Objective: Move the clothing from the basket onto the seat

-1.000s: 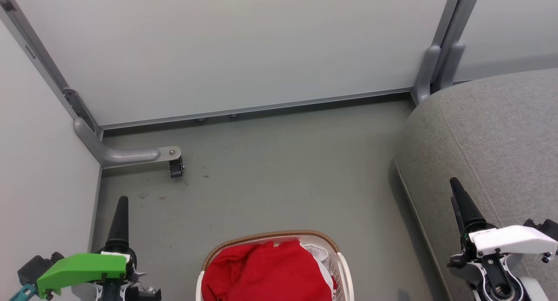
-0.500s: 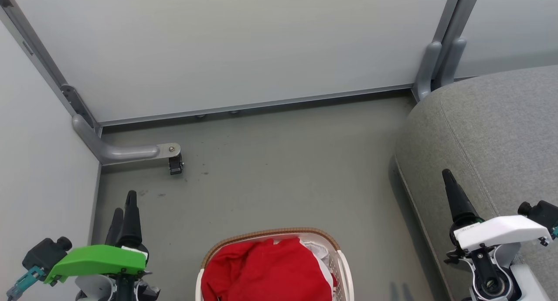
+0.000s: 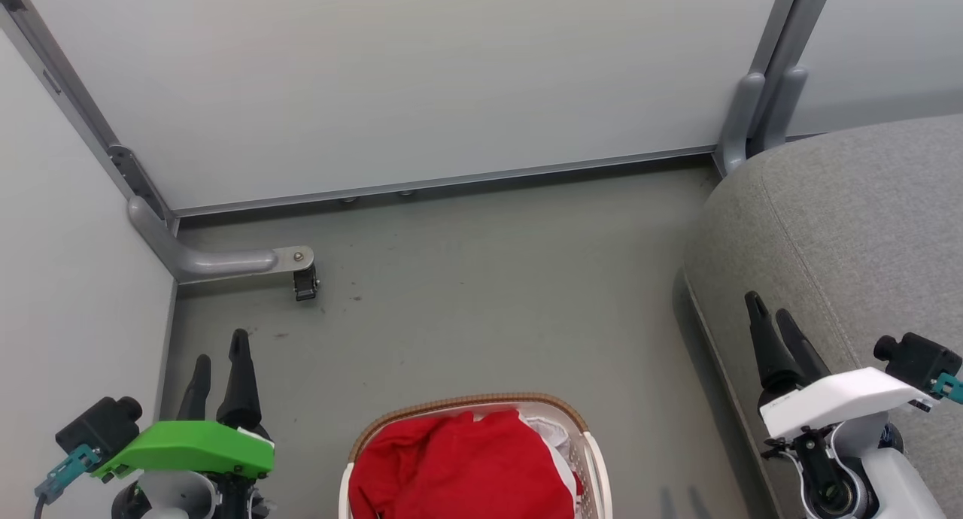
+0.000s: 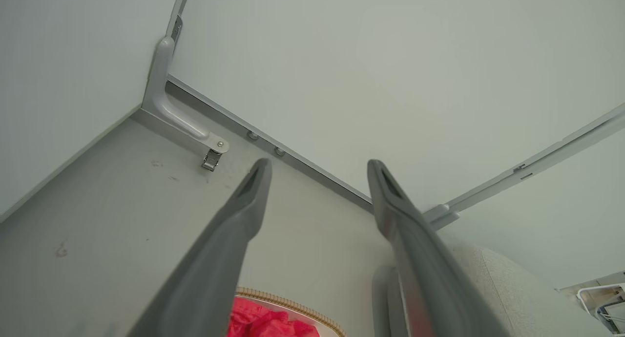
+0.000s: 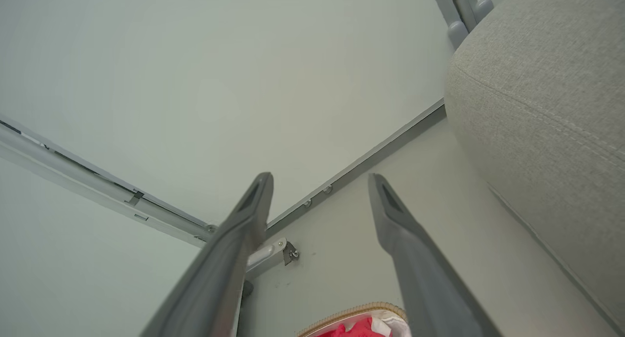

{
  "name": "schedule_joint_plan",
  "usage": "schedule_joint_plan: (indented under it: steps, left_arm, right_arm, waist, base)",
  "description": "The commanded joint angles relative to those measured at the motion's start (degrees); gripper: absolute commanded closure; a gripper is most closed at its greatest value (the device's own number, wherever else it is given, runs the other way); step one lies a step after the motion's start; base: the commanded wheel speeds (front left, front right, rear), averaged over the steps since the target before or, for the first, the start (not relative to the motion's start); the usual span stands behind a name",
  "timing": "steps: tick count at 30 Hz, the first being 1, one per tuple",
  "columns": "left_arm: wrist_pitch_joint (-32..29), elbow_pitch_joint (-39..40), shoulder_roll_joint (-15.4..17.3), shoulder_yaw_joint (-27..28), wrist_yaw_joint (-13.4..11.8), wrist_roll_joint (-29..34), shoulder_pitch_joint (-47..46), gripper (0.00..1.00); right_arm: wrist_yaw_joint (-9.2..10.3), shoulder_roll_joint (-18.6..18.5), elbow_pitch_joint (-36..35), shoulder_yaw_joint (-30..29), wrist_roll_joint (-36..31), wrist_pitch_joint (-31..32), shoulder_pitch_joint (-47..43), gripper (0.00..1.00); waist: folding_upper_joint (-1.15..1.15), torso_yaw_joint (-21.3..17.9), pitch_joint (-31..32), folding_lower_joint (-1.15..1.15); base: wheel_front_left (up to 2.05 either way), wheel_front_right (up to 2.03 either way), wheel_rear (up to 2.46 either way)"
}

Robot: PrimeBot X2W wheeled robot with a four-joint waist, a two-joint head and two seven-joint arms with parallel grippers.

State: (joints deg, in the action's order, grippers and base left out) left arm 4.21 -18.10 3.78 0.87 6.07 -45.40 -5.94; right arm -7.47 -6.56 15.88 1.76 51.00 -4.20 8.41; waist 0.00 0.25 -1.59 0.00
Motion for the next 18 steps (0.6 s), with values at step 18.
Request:
schedule_joint_plan:
  steps: [18]
  left_arm:
    - [3.63,-0.53,2.28,-3.73,-1.99,14.35,-0.12,0.0]
  right_arm:
    - [-0.02,-1.3,0.22,1.68,-14.43,-3.62,0.5,0.0]
  waist:
    - [0.0,0.17,0.17,0.0]
  base:
    - [0.0,0.0,0.0]
